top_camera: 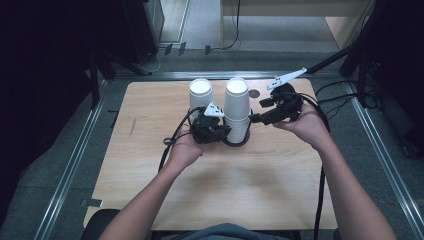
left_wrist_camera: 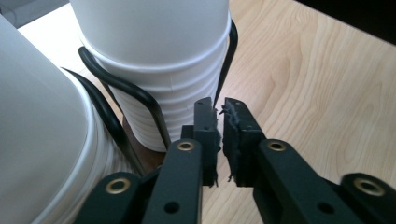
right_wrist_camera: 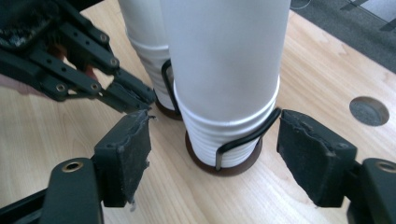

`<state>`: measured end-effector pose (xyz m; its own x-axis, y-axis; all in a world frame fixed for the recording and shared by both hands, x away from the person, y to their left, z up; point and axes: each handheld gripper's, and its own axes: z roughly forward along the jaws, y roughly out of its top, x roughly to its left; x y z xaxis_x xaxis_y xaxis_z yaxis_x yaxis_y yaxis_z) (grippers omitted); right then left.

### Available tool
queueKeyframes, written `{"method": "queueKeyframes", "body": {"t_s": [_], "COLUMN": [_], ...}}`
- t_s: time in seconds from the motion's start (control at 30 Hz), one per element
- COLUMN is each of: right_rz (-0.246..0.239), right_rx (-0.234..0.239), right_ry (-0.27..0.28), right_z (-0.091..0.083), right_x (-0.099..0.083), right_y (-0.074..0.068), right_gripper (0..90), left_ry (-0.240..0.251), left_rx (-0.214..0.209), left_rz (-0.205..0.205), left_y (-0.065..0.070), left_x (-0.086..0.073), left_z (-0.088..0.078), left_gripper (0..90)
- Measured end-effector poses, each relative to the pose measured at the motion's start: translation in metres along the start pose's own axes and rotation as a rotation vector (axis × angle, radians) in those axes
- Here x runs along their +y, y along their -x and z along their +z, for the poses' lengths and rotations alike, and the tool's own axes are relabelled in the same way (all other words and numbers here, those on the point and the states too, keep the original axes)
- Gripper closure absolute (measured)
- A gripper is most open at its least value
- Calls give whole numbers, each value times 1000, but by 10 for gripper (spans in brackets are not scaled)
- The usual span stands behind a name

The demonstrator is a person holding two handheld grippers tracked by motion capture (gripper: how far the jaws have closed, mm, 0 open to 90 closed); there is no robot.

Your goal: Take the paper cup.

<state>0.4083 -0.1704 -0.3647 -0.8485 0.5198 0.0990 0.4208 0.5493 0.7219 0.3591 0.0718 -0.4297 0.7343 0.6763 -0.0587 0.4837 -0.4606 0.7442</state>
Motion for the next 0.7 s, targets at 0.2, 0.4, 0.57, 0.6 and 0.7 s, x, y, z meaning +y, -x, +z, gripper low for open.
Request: {"method": "queueKeyframes", "body": {"t_s": [0.2, 0.4, 0.57, 0.6, 0.7], "right_rz": [-20, -50, -67, -70, -77], "right_rx": [-9, -14, -13, -12, -19], "right_ry": [12, 11, 14, 12, 13], "right_z": [2, 5, 8, 9, 12], "right_x": [12, 23, 31, 33, 40], "right_y": [1, 1, 1, 0, -2], "right_gripper": [238, 223, 206, 202, 188], "left_ry": [-11, -2, -7, -10, -3], "left_rx": [48, 66, 78, 81, 79], "left_rz": [-31, -84, -99, -94, -97], "left_y": [5, 5, 4, 4, 5], "left_x": [5, 8, 8, 7, 7], "left_z": [7, 11, 14, 14, 14], "left_gripper": [894, 898, 898, 898, 897]}}
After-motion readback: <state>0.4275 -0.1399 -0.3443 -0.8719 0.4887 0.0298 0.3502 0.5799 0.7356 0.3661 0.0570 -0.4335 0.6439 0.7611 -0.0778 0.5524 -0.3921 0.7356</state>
